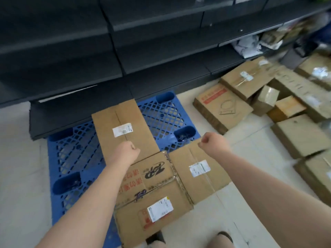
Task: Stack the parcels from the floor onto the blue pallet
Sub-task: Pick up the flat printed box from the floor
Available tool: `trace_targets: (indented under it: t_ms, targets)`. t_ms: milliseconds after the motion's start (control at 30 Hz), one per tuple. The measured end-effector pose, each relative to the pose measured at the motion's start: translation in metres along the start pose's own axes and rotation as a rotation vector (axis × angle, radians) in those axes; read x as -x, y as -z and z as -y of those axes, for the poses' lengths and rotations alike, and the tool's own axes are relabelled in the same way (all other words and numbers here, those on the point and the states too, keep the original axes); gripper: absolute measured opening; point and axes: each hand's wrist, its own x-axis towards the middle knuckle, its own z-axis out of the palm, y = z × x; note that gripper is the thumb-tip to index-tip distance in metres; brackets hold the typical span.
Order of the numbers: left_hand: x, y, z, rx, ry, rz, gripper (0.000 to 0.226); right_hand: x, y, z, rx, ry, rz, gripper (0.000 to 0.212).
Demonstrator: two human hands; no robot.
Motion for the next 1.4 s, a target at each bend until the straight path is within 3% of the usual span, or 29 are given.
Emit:
trace_targets:
  t_ms: [233,467,633,867,1067,1267,1400]
  targets:
    - [0.047,-0.060,-0.195,-0.022,-0.217,-0.020,0.034,-0.009,0.087,-0.146,-0.147,-0.068,-0.096,0.011]
    - [0.091,-0.154,-0.348,-0.057,-0.169,0.091,0.025,-0.039,0.173,-0.287,-0.026,-0.016,-0.059,0.017]
    - [0.093,-0.183,-0.422,-0.085,-0.161,0.140,0.034,-0.070,0.219,-0.359,-0.010,-0.036,-0.043,0.026]
    - [0.030,-0.199,-0.530,-0.066,-0.151,0.158,0.012,-0.153,0.280,-0.407,0.115,-0.060,0.008,0.036]
    - [-0.023,-0.192,-0.613,-0.010,-0.158,0.234,0.016,-0.236,0.335,-0.420,0.123,-0.065,0.006,0.039]
    - [-0.080,-0.163,-0.662,0.045,-0.066,0.169,0.027,-0.331,0.376,-0.414,0.135,-0.028,-0.009,0.036]
    - [-0.118,-0.161,-0.686,0.065,0.027,0.147,0.017,-0.401,0.387,-0.408,0.189,0.060,0.071,0.038]
